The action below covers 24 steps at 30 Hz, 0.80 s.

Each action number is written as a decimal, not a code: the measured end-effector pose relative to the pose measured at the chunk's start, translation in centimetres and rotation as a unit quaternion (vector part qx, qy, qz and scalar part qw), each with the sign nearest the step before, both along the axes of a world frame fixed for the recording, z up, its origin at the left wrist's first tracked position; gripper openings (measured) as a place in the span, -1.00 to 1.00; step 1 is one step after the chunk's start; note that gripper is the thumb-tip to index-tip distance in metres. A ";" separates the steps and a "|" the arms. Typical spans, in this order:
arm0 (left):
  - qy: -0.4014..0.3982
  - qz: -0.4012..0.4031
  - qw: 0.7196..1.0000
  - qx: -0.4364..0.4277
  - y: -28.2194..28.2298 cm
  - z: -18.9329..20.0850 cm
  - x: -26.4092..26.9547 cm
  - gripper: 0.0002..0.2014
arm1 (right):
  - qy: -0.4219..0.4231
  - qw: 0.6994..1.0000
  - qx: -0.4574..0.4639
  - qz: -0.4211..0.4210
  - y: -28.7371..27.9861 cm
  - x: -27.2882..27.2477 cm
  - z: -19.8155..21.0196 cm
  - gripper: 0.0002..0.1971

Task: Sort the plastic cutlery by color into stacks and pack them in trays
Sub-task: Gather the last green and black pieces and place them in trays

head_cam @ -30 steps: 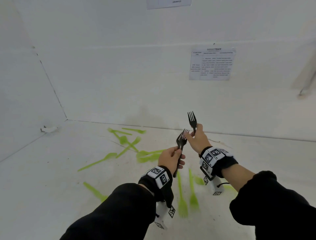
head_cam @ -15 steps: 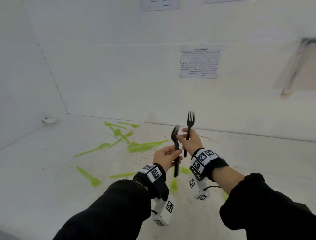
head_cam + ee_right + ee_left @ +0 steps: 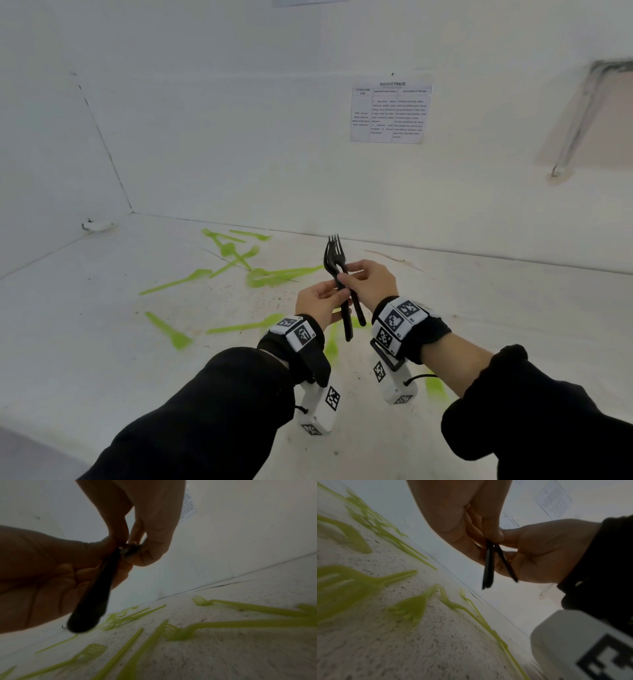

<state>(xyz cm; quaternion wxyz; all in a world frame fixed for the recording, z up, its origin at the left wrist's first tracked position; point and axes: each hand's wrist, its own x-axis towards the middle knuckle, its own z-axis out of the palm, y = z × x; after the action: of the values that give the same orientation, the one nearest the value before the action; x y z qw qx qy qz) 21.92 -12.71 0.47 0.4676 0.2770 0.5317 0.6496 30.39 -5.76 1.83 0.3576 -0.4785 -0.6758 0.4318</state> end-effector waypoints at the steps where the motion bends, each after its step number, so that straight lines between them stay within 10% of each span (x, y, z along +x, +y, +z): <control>1: -0.001 -0.004 1.000 0.002 -0.1 -0.1 0.1 -0.73 | -0.004 1.000 -0.001 0.003 -0.3 0.1 -0.2 -0.81; 11: -0.014 0.005 1.000 -0.021 0.2 -0.8 -0.7 -0.83 | 0.061 0.994 -0.069 -0.063 -0.9 -0.7 -1.5 -0.91; 24: 0.031 -0.053 0.998 -0.029 0.5 -0.9 -4.8 -0.89 | -0.062 0.994 -0.065 0.065 -1.1 -2.7 -0.2 -0.78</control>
<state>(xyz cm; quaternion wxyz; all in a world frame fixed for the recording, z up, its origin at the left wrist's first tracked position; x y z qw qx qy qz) 17.12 -12.22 -0.41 0.4927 0.3107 0.5492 0.5992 27.64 -6.88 1.60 0.2548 -0.4817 -0.6967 0.4666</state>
